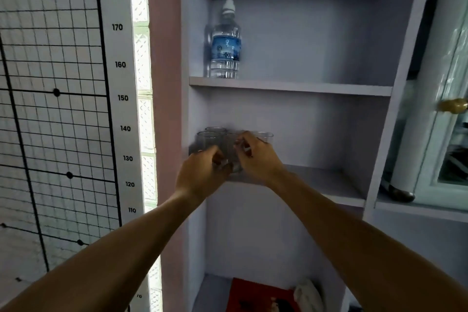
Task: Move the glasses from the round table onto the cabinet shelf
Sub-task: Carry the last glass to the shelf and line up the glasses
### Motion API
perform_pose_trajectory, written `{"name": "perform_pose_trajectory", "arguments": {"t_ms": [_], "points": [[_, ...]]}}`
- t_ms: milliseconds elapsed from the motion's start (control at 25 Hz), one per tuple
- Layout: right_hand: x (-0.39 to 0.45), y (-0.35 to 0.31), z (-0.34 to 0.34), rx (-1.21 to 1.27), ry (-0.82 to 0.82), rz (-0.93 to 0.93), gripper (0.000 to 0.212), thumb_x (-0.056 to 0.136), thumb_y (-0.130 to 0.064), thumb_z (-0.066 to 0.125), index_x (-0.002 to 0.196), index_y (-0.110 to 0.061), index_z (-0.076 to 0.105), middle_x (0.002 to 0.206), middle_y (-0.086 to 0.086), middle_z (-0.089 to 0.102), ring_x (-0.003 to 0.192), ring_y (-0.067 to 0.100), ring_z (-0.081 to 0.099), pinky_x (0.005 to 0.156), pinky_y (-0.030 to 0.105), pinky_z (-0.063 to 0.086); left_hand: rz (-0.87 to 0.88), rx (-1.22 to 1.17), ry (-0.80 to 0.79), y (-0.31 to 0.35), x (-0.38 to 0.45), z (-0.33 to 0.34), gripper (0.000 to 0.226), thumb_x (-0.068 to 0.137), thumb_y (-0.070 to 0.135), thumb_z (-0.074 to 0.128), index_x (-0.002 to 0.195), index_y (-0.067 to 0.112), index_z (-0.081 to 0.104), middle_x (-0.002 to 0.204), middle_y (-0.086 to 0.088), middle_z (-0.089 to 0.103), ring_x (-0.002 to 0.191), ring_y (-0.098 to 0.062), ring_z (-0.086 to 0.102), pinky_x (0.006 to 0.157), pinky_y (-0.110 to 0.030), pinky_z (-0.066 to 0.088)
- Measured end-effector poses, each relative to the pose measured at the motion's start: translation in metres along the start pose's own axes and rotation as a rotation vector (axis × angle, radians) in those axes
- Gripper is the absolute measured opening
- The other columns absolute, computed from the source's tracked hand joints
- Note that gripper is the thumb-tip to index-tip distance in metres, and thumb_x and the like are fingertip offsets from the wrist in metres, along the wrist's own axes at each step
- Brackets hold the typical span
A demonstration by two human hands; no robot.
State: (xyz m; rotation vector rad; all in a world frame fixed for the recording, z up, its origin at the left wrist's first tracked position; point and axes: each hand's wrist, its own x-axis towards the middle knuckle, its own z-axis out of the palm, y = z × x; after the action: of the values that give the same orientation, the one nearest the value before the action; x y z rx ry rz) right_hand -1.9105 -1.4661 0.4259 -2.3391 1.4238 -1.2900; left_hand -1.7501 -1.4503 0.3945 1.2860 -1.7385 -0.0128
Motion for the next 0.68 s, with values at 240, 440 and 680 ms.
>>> {"name": "perform_pose_trajectory", "arguments": {"t_ms": [240, 440, 680], "points": [[-0.011, 0.012, -0.020, -0.041, 0.047, -0.028, 0.009, 0.096, -0.028, 0.056, 0.101, -0.021, 0.057, 0.104, 0.006, 0.071, 0.089, 0.025, 0.067, 0.077, 0.037, 0.057, 0.069, 0.004, 0.019, 0.011, 0.002, 0.016, 0.031, 0.076, 0.058, 0.065, 0.083, 0.030, 0.054, 0.073, 0.013, 0.065, 0.066, -0.008, 0.063, 0.061, -0.033, 0.057], [-0.024, 0.037, -0.052, -0.079, 0.101, 0.022, 0.009, 0.093, -0.026, 0.060, 0.099, -0.019, 0.059, 0.100, 0.005, 0.071, 0.086, 0.024, 0.067, 0.073, 0.035, 0.056, 0.134, -0.038, -0.070, 0.044, 0.007, 0.040, 0.030, 0.077, 0.051, 0.071, 0.079, 0.028, 0.052, 0.071, 0.011, 0.063, 0.064, -0.009, 0.061, 0.061, -0.032, 0.053], [-0.038, 0.054, -0.078, -0.018, 0.138, 0.125, 0.013, 0.094, -0.023, 0.058, 0.106, -0.023, 0.062, 0.104, -0.001, 0.072, 0.091, 0.019, 0.067, 0.072, 0.024, 0.053, 0.180, -0.056, -0.124, 0.066, 0.014, 0.068, 0.028, 0.079, 0.050, 0.068, 0.078, 0.027, 0.053, 0.071, 0.008, 0.065, 0.068, -0.017, 0.063, 0.060, -0.032, 0.050]]}}
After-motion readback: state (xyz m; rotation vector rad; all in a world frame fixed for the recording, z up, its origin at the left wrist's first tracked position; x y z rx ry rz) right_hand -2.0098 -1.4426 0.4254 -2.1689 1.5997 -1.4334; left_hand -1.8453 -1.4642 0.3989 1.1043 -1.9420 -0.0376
